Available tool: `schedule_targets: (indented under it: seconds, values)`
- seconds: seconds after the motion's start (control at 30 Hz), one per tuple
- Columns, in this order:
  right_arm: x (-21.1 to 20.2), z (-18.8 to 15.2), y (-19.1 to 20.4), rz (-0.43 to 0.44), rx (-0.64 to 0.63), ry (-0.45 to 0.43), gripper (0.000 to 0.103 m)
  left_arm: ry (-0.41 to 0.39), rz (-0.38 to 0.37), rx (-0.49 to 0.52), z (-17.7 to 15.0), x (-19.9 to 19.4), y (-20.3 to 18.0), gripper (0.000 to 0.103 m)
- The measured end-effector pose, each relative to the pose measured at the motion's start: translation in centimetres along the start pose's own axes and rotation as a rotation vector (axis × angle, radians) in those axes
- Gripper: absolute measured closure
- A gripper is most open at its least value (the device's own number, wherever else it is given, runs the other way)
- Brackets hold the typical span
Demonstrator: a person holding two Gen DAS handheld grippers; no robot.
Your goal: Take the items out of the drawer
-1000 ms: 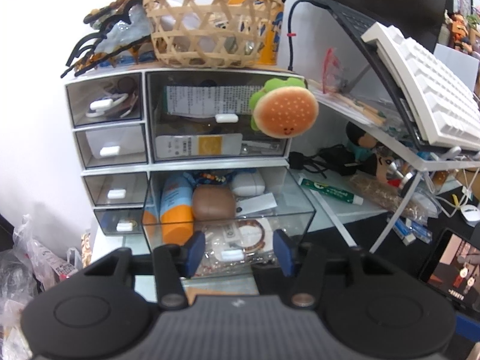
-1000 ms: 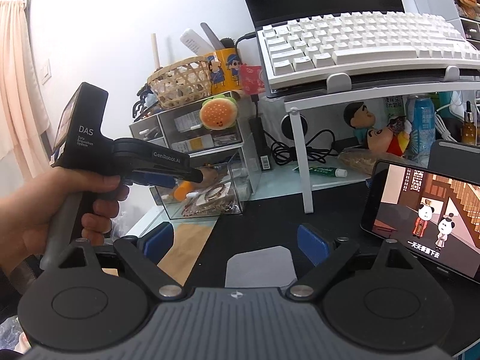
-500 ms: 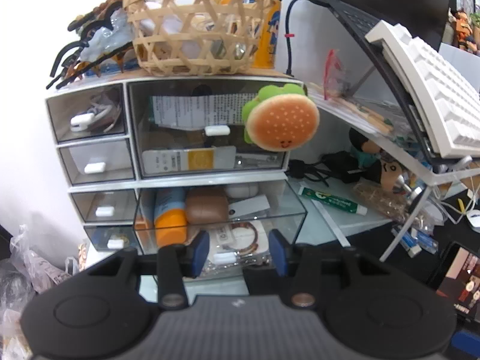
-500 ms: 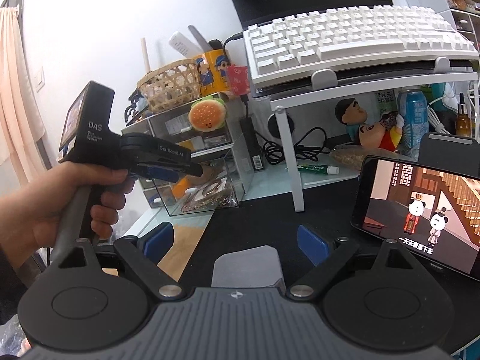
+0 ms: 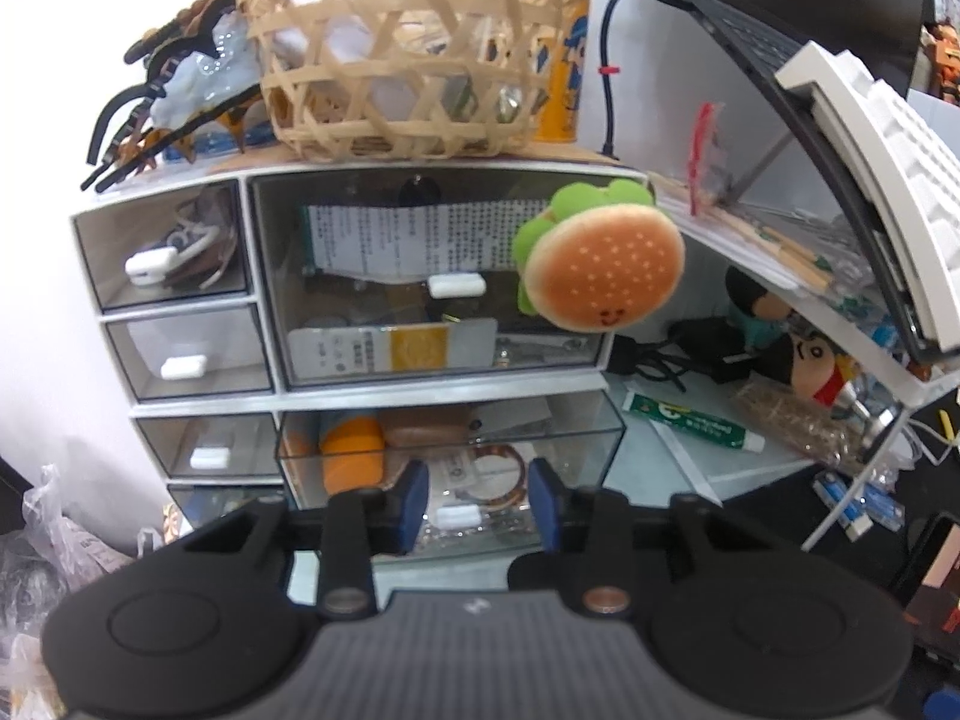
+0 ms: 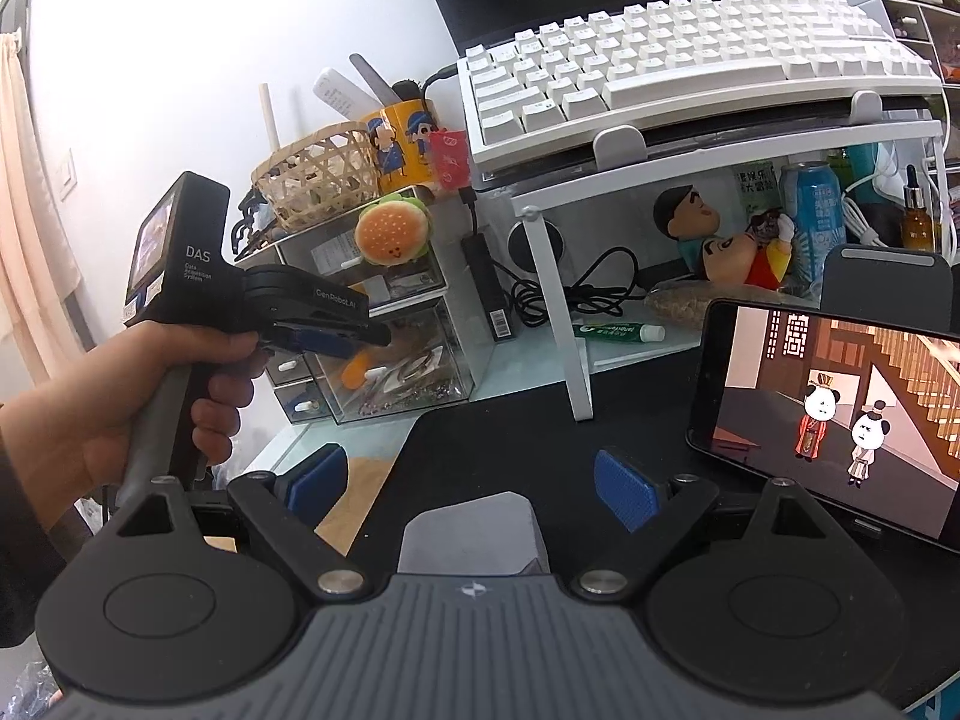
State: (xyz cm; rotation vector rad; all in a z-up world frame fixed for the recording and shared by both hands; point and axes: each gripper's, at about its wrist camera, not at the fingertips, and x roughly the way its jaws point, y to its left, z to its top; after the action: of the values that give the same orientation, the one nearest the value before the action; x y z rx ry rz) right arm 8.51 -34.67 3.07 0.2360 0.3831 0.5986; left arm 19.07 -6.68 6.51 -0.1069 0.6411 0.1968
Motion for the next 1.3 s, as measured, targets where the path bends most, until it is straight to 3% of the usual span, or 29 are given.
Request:
schedule_targets:
  seconds: [0.87,1.07,1.3]
  values:
    - [0.0,-0.2,0.1,0.007,-0.004,-0.004,0.010,-0.003,0.035,0.001,1.2,1.7,-0.2,0.064]
    - [0.2,-0.1,0.4,0.001,-0.011,-0.001,0.010,-0.002,0.026,0.024,0.8,0.3,-0.4,0.060]
    - [-0.3,0.2,1.6,-0.008,-0.040,-0.004,0.010,-0.005,-0.005,0.043,0.3,-3.2,0.5,0.046]
